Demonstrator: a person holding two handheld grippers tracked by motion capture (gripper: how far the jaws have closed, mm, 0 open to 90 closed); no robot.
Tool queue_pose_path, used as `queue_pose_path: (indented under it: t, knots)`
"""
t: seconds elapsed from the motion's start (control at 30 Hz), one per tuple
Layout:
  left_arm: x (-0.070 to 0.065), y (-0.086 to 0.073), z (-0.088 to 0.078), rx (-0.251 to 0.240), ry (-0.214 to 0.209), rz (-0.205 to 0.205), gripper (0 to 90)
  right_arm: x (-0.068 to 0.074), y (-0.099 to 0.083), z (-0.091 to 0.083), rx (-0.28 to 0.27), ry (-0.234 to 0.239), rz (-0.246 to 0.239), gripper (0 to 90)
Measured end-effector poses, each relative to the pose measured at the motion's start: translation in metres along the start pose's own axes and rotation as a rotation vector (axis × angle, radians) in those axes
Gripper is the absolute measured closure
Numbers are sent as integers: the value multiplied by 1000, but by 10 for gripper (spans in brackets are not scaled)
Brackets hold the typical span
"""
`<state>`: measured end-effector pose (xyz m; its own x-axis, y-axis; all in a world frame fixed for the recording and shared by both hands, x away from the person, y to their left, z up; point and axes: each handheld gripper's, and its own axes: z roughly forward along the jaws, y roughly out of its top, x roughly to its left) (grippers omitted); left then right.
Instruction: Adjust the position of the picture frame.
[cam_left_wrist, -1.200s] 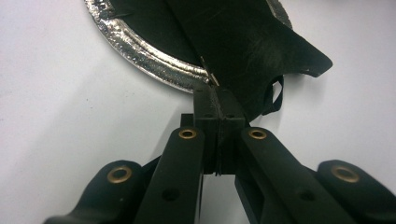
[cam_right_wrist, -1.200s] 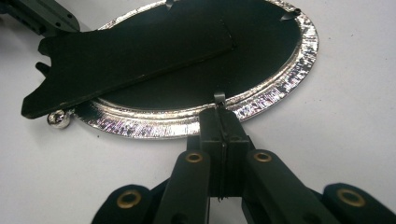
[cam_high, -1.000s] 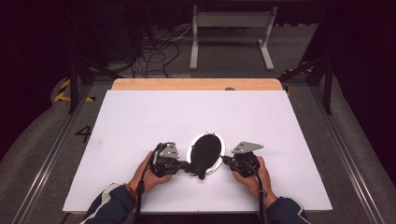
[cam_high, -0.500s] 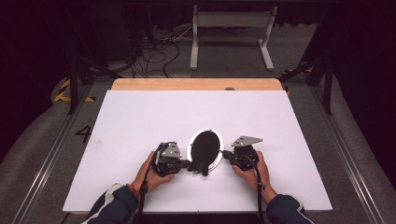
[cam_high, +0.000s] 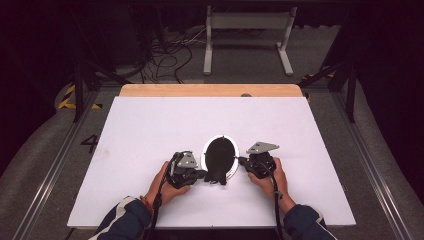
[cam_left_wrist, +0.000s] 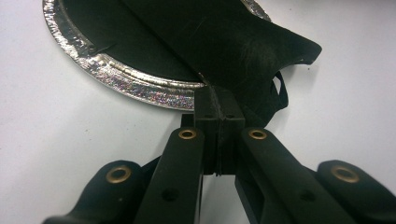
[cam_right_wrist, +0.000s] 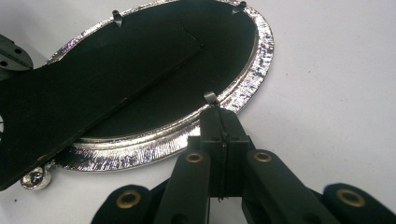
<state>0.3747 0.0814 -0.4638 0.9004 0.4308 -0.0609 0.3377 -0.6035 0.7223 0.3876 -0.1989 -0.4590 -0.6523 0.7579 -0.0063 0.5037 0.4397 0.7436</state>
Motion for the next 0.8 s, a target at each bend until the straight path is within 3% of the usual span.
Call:
queue_pose_path:
  t: [0.4,0.6,0.7,0.8]
  knots:
    - [-3,2,2,1,20,16,898,-2,0,0,1,0,-20,900]
    - [-4,2,3,-2,23,14,898,3,-3,-5,16,24,-68,898]
    - [-4,5,-1,-1,27,53,899,4,-6,-9,16,37,-75,886]
    - [-5,8,-7,-23,20,61,899,5,-8,-12,19,41,-82,885]
